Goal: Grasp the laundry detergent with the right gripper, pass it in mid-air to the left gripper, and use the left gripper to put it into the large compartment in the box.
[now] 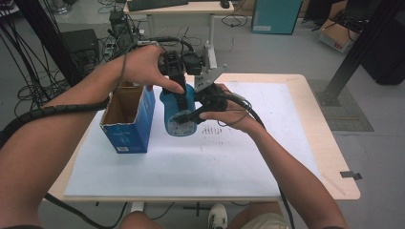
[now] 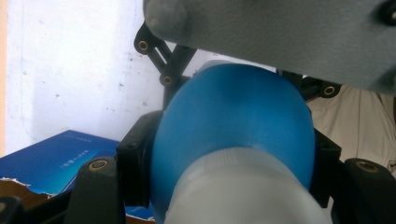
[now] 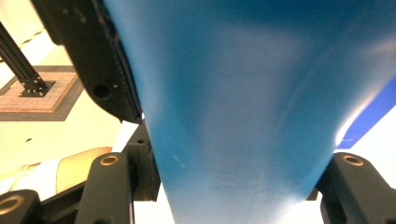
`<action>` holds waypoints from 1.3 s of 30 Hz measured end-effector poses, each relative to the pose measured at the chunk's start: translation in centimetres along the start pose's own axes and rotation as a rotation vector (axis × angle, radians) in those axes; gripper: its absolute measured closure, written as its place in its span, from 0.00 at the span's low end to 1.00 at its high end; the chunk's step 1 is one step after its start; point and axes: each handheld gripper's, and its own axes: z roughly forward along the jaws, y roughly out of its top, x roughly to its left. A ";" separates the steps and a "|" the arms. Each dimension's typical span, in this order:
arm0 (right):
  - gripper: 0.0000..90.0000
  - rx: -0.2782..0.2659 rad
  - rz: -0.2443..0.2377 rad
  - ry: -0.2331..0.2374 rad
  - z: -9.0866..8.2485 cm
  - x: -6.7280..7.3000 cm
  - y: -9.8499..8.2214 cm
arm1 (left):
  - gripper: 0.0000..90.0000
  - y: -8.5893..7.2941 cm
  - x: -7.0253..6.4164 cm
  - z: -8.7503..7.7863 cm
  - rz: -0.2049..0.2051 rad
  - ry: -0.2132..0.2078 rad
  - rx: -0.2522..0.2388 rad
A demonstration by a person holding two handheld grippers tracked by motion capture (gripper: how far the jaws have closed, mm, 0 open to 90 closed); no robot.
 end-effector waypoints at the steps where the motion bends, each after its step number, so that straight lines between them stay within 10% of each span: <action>1: 0.46 -0.001 -0.002 -0.001 0.0 0.0 0.0 | 0.40 0.0 0.0 0.0 0.000 0.002 -0.002; 39: 0.44 -0.003 -0.011 -0.020 -0.2 -0.1 0.0 | 0.40 0.1 0.0 -0.1 -0.009 0.012 -0.006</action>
